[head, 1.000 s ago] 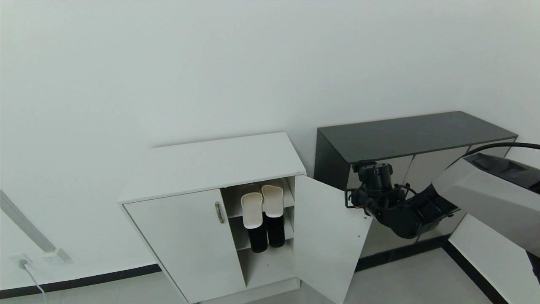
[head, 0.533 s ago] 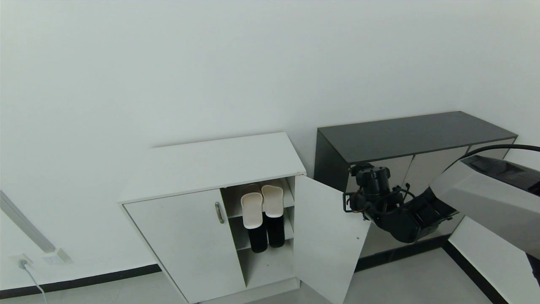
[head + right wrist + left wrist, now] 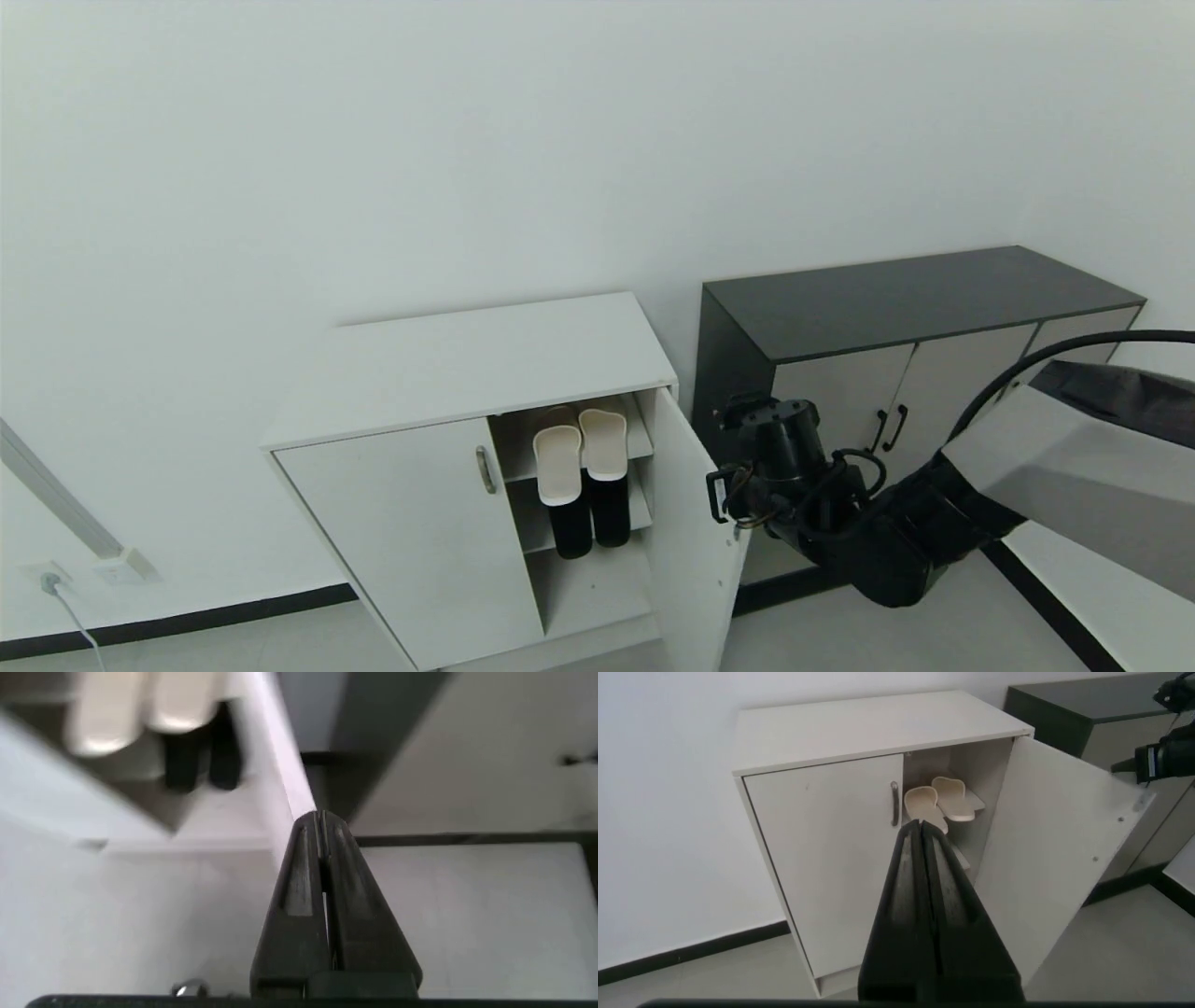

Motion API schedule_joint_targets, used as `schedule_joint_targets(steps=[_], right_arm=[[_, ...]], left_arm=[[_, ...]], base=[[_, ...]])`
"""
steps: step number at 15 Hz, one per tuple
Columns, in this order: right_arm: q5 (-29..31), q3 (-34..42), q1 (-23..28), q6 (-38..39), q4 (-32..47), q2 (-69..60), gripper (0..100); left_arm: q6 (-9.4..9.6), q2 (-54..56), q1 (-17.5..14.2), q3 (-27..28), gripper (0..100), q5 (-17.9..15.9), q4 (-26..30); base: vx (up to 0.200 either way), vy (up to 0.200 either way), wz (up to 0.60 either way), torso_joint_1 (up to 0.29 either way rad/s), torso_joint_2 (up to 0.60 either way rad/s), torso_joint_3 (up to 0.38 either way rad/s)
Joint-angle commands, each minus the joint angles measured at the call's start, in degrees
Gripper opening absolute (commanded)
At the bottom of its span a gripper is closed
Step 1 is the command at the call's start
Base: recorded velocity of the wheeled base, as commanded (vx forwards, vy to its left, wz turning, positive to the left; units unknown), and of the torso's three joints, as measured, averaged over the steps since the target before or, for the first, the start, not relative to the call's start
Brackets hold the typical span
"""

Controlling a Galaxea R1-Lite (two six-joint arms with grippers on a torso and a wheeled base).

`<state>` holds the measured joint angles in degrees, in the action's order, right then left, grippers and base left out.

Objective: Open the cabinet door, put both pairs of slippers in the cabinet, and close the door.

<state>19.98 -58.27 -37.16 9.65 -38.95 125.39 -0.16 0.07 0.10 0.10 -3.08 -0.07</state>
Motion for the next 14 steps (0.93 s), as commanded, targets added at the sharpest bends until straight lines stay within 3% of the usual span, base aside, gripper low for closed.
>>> schedule_joint_targets(steps=[1,8,14], right_arm=[[0.0,1.9,-1.5,0.1,-0.3,-3.9,0],[-2.2,5.4,-3.5,-0.6,-0.8,-7.9,0],[-5.0,7.6,-4.6,-0.6,-2.1,-8.0,0]], left_arm=[[-0.02,-0.1,0.0,0.0,0,0.0,0.0],[0.07,-0.1,0.0,0.0,0,-0.1,0.0],[-0.02,-0.1,0.0,0.0,0,-0.1,0.0]], base=[[0.000,0.000,0.00,0.000,0.00,0.000],[0.000,0.000,0.00,0.000,0.00,0.000],[0.000,0.000,0.60,0.003,0.00,0.002]])
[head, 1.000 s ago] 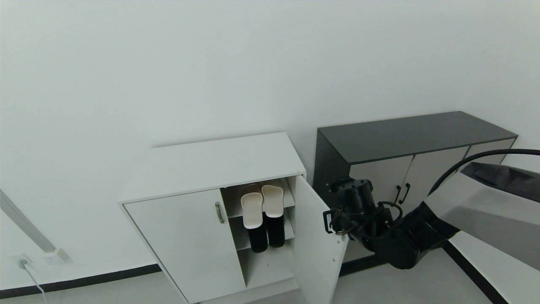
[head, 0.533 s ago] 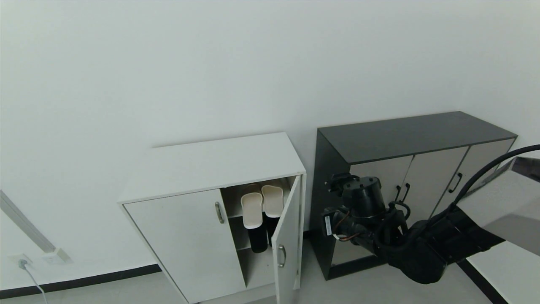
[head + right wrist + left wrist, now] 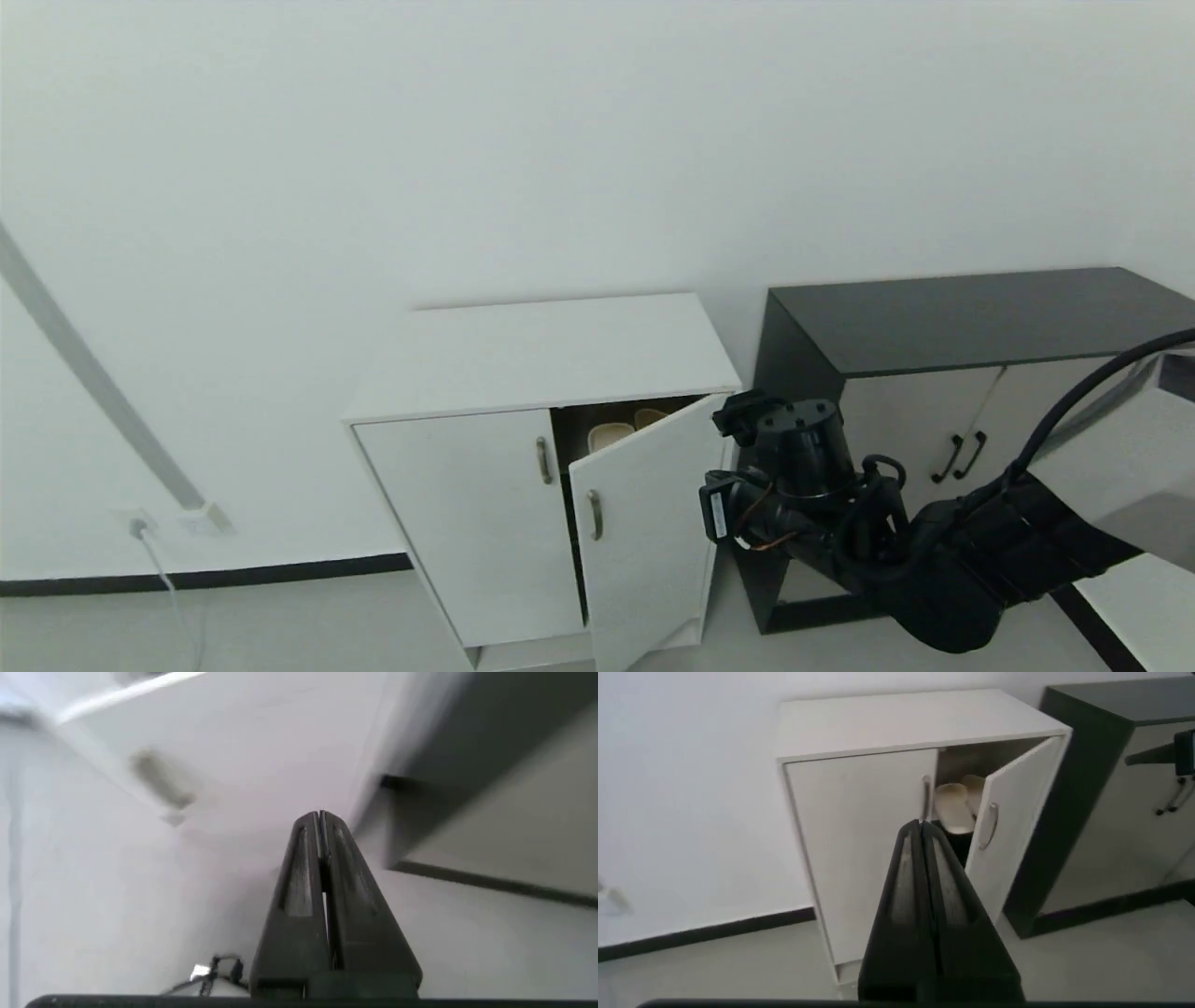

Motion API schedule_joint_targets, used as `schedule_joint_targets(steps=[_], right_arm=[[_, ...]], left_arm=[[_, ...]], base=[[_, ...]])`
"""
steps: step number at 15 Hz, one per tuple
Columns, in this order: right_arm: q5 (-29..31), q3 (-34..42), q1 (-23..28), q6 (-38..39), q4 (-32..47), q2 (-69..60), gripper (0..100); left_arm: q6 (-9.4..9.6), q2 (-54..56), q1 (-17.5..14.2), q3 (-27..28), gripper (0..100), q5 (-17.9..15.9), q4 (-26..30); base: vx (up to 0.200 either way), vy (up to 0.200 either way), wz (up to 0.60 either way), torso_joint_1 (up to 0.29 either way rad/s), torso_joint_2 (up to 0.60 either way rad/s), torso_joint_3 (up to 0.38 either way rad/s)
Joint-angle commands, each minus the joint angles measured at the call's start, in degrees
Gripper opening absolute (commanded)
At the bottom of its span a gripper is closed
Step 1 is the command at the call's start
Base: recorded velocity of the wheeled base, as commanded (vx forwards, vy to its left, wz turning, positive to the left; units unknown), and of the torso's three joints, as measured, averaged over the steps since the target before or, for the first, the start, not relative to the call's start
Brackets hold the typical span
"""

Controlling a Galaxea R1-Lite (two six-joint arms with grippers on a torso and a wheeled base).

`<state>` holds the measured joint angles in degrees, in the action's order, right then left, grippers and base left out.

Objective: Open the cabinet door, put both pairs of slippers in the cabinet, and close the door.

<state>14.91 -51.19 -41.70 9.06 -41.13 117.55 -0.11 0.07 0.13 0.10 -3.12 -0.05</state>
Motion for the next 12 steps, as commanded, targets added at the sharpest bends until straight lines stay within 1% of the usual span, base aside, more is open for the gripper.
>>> schedule_joint_targets(steps=[1,6,9,12], right_arm=[[-0.3,0.8,0.0,0.0,-0.7,-0.1,0],[-0.9,3.3,0.0,-1.1,-4.1,0.0,0],[-5.0,8.2,0.0,-3.3,-7.7,0.0,0],[-6.6,12.5,0.0,-4.9,-12.8,0.6,0]], left_arm=[[0.02,-0.1,0.0,0.0,0,0.0,0.0],[0.02,-0.1,0.0,0.0,0,0.0,0.0],[0.02,-0.1,0.0,0.0,0,0.0,0.0],[0.02,-0.1,0.0,0.0,0,0.0,0.0]], base=[[0.000,0.000,0.60,-0.002,0.00,0.002],[0.000,0.000,0.00,0.000,0.00,0.000],[0.000,0.000,0.00,0.000,0.00,0.000],[0.000,0.000,0.00,0.000,0.00,0.000]])
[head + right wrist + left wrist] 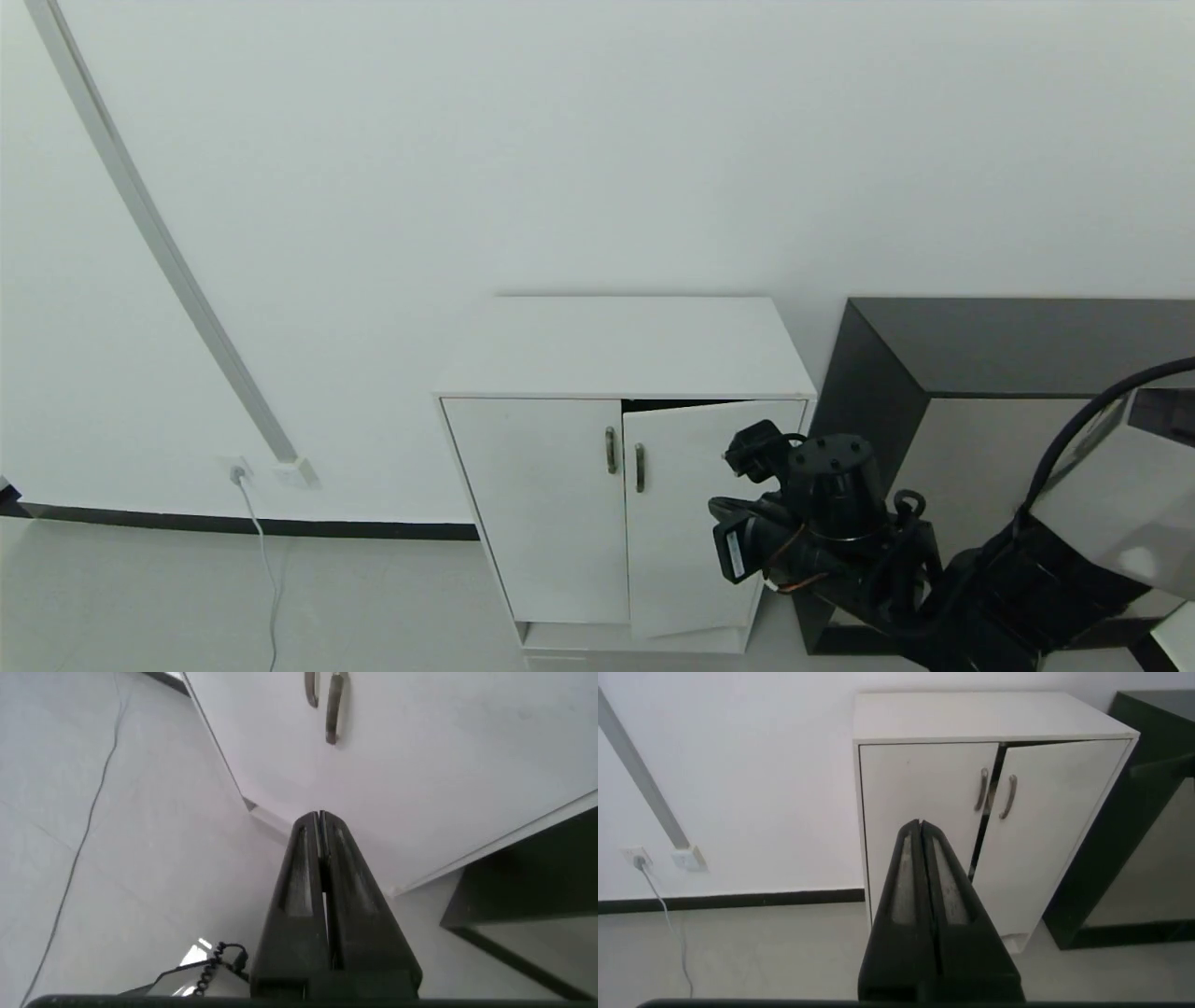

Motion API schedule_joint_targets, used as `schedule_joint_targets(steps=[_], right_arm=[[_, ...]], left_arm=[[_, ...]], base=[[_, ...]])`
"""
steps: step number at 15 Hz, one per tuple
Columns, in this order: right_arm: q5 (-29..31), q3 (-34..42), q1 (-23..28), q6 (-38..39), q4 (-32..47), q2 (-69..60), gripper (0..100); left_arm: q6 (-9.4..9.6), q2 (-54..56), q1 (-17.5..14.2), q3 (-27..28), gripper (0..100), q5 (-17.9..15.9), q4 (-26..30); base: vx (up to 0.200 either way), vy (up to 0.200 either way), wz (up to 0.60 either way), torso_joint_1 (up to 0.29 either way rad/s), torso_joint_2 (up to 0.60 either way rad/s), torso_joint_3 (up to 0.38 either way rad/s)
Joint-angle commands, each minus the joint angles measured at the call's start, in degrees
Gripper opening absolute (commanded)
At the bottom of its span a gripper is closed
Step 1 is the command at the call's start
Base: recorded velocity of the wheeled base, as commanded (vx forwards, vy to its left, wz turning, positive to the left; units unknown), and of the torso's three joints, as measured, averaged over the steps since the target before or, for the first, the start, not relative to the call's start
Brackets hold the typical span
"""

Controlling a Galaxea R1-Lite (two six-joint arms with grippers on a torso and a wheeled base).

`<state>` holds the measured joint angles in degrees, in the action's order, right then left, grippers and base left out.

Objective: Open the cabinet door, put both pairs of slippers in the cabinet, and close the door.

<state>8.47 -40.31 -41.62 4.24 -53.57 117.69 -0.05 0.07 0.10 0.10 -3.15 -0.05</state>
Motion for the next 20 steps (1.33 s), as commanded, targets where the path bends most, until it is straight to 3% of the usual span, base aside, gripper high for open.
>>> schedule_joint_targets(steps=[1,11,13,17,20], right_arm=[[-0.7,3.8,-0.7,-0.4,-1.1,0.4,0],[-1.6,8.3,-3.6,-0.4,-4.5,2.7,0],[-1.6,8.0,-3.6,0.0,-4.8,4.2,0],[-1.4,6.5,-3.1,0.0,-12.7,11.6,0],[-1.4,0.9,-0.7,0.0,-13.8,16.6,0]], left_arm=[[0.05,-0.1,0.0,0.0,0,0.0,0.0],[-0.04,-0.1,0.0,0.0,0,0.0,0.0],[-0.04,-0.1,0.0,0.0,0,0.0,0.0],[-0.04,-0.1,0.0,0.0,0,0.0,0.0],[-0.04,-0.1,0.0,0.0,0,0.0,0.0]], base=[[0.000,0.000,0.00,0.000,0.00,0.000],[0.180,0.000,0.00,0.004,0.00,0.003],[0.000,0.000,0.00,0.000,0.00,0.000],[0.000,0.000,0.00,0.000,0.00,0.000],[0.000,0.000,0.00,0.000,0.00,0.000]])
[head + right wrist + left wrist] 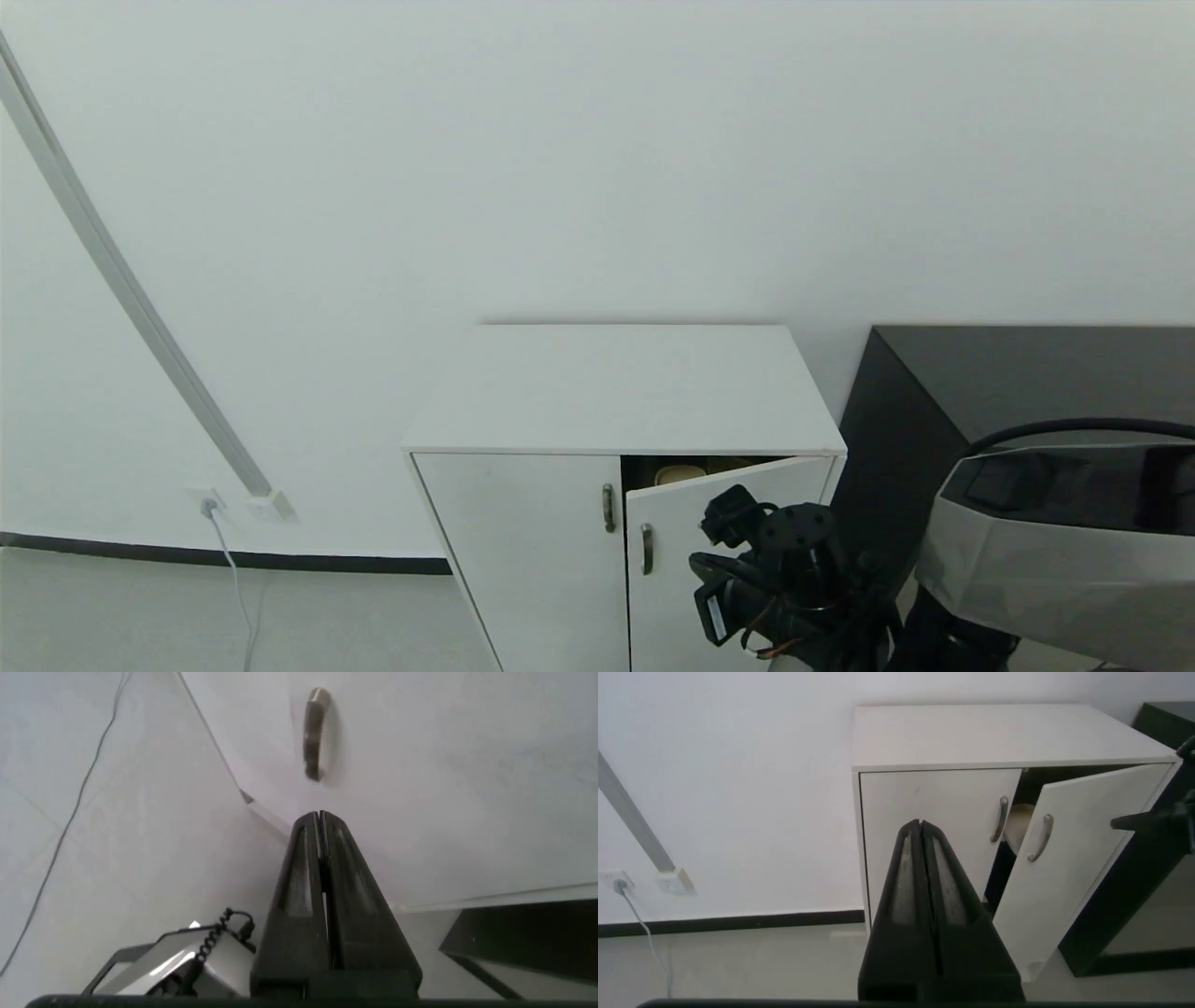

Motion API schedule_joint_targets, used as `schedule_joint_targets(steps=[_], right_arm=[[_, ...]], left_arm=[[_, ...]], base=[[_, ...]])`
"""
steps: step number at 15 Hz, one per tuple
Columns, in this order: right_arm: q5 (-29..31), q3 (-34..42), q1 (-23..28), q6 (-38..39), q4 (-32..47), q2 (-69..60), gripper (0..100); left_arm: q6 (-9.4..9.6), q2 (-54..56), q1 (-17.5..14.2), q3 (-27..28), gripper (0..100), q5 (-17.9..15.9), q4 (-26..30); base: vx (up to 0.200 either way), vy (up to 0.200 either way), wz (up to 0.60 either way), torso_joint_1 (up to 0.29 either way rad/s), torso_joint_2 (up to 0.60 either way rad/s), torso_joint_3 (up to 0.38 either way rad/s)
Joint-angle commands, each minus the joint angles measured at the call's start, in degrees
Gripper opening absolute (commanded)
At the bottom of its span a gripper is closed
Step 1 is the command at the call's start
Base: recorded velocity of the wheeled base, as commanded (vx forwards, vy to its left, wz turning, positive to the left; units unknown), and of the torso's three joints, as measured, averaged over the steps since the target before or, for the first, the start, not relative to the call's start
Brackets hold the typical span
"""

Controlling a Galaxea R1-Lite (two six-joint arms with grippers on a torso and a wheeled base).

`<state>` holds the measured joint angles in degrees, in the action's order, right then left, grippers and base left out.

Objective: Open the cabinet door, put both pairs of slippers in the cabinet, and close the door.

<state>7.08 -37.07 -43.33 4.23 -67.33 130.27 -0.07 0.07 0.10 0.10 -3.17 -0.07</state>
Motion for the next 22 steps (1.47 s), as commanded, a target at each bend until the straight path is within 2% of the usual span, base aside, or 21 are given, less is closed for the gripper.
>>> schedule_joint_targets(steps=[1,4,8,22], right_arm=[[0.0,-3.8,1.6,0.0,0.0,5.5,0],[-0.1,-7.5,2.3,0.0,0.2,7.9,0],[0.0,-14.3,4.0,0.0,4.2,9.0,0],[0.0,-22.5,9.5,-0.5,8.4,12.0,0]], left_arm=[[-0.01,-0.1,0.0,0.0,0,0.0,0.0],[-0.01,-0.1,0.0,0.0,0,0.0,0.0],[-0.01,-0.1,0.0,0.0,0,0.0,0.0],[-0.10,-0.1,0.0,0.0,0,0.1,0.0]], base=[[0.000,0.000,0.00,0.000,0.00,0.000],[0.000,0.000,0.00,0.000,0.00,0.000],[0.000,0.000,0.00,0.000,0.00,0.000],[0.000,0.000,0.00,0.000,0.00,0.000]])
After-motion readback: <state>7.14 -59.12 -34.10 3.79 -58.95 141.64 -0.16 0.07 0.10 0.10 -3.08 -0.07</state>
